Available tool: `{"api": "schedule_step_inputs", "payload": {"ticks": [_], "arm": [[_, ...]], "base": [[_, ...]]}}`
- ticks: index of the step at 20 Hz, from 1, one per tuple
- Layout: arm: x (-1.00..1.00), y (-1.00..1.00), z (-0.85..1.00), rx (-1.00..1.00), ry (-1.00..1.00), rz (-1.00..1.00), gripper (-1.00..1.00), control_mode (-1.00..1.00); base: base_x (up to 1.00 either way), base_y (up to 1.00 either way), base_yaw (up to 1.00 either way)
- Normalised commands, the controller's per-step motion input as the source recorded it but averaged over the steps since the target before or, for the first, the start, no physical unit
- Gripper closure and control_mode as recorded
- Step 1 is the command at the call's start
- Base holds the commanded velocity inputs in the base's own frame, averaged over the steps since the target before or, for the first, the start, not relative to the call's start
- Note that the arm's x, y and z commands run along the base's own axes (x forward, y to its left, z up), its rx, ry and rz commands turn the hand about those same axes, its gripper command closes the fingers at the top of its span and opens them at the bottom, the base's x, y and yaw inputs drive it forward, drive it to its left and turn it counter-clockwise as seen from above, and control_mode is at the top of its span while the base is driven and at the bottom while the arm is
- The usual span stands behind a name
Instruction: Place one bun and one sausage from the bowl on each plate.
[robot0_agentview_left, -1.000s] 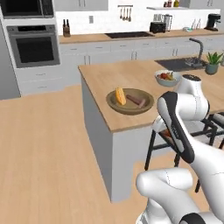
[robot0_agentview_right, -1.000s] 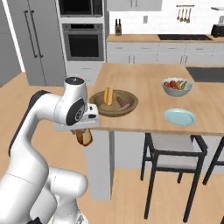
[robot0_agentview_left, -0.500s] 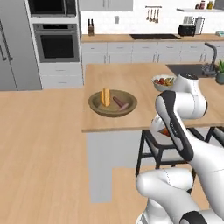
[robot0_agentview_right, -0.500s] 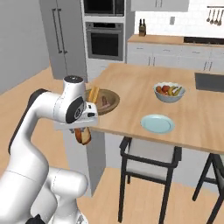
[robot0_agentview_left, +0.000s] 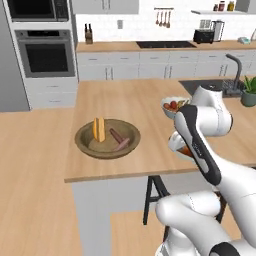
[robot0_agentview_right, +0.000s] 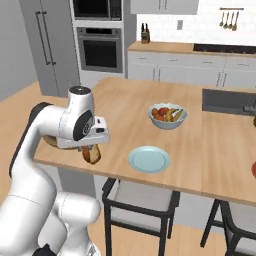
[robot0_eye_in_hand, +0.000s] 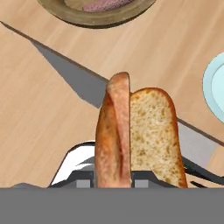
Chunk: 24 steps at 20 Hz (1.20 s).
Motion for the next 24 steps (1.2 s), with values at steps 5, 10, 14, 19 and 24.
{"api": "schedule_step_inputs", "payload": {"ticks": [5,10,14,19,24], "arm": [[0.00,0.00,0.00,0.00,0.00,0.00,1.00,1.00],[0.00,0.00,0.00,0.00,0.00,0.00,1.00,1.00],[0.75,-0.71,-0.29,0.01,0.00,-0.14,1.00,-1.00],[0.84,-0.71,-0.61,0.00,0.02,-0.05,1.00,-1.00],[0.89,-0.20,-0.57,0.02,0.00,0.00,1.00,-1.00]], "base": [[0.50,-0.53,-0.33],[0.69,-0.52,-0.22],[0.00,0.00,0.00],[0.00,0.00,0.00],[0.00,0.00,0.00]]}}
